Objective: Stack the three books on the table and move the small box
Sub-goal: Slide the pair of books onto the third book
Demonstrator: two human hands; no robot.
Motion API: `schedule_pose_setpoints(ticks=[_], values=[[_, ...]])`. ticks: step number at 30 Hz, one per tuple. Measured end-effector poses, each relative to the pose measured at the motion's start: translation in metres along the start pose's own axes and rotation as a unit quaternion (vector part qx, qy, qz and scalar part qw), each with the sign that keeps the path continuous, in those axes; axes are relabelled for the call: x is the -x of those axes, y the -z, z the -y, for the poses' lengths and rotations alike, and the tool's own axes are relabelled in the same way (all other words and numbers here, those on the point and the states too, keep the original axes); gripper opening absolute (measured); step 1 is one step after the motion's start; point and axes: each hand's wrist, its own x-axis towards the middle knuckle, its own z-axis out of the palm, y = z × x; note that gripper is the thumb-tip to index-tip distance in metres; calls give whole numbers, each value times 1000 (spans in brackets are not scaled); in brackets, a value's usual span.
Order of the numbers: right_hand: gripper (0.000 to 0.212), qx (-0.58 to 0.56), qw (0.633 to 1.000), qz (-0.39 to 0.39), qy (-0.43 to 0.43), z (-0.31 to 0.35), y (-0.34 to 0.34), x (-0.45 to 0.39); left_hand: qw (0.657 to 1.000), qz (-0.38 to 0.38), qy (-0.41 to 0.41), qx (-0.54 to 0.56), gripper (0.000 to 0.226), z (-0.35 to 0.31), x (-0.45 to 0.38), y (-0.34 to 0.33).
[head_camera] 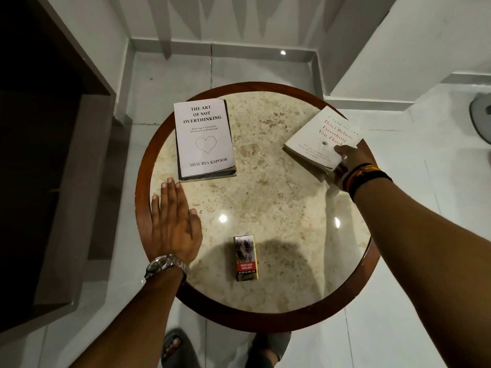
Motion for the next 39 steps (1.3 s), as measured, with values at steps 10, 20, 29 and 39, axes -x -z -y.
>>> schedule_pose_setpoints(ticks=[10, 20, 29, 39], values=[[28, 57, 986, 107, 118, 7, -47, 31, 1000, -3, 1, 8, 71, -1, -2, 0], [26, 227, 939, 198, 165, -18, -163, 73, 1000, -16, 7, 23, 72, 0, -3, -1], [33, 318, 922, 176, 133, -55, -183, 65, 999, -39, 5, -5, 67, 0, -2, -2], [27, 384, 894, 79, 218, -63, -186, 72, 999, -44, 5, 5, 66, 3, -2, -6]])
